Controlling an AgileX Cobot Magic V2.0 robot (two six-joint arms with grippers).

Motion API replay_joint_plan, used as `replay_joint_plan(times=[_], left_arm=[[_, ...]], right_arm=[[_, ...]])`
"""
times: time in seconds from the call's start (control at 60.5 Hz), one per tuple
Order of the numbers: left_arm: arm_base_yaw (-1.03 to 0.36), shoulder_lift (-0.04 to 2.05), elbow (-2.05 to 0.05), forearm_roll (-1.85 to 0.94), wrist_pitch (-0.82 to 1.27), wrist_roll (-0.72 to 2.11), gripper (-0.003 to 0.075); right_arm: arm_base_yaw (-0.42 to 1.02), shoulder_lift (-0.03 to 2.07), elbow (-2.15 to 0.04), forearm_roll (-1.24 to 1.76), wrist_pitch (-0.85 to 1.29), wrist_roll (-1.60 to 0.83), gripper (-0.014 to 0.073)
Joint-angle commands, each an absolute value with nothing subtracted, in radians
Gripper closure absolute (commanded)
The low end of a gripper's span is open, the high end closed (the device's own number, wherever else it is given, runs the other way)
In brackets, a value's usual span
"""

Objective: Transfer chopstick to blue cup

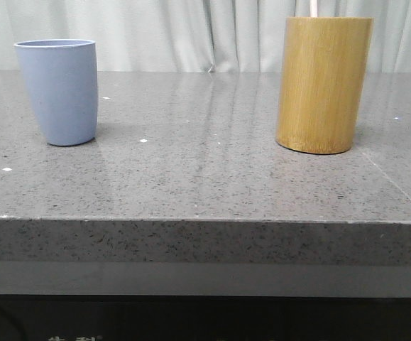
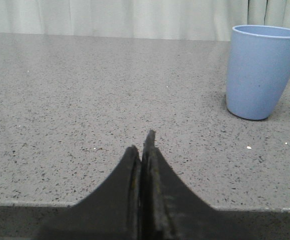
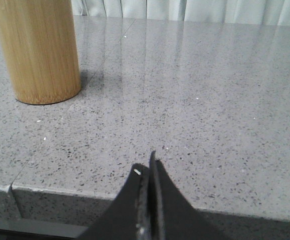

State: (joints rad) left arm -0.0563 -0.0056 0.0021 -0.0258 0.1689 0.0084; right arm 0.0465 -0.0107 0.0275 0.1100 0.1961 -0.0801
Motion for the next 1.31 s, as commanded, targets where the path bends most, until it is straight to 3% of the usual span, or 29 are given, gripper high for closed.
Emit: replay_joint_plan(times=[0.0, 1.107, 1.289], left_arm=[[-0.054, -0.028, 0.009, -0.035, 0.084, 0.000, 0.0739], [-0.054, -0.028, 0.009, -0.035, 0.070, 0.000, 0.0739], [-0.054, -0.028, 0.009, -0.078, -0.010, 0.000, 0.0739]], right_arm=[[0.042, -0.031, 0.023, 0.112, 0.111, -0.083, 0.0694], [0.042, -0.031, 0.023, 0.112, 0.111, -0.083, 0.0694], [0.042, -0.031, 0.014, 0.157, 0.000, -0.083, 0.0694]])
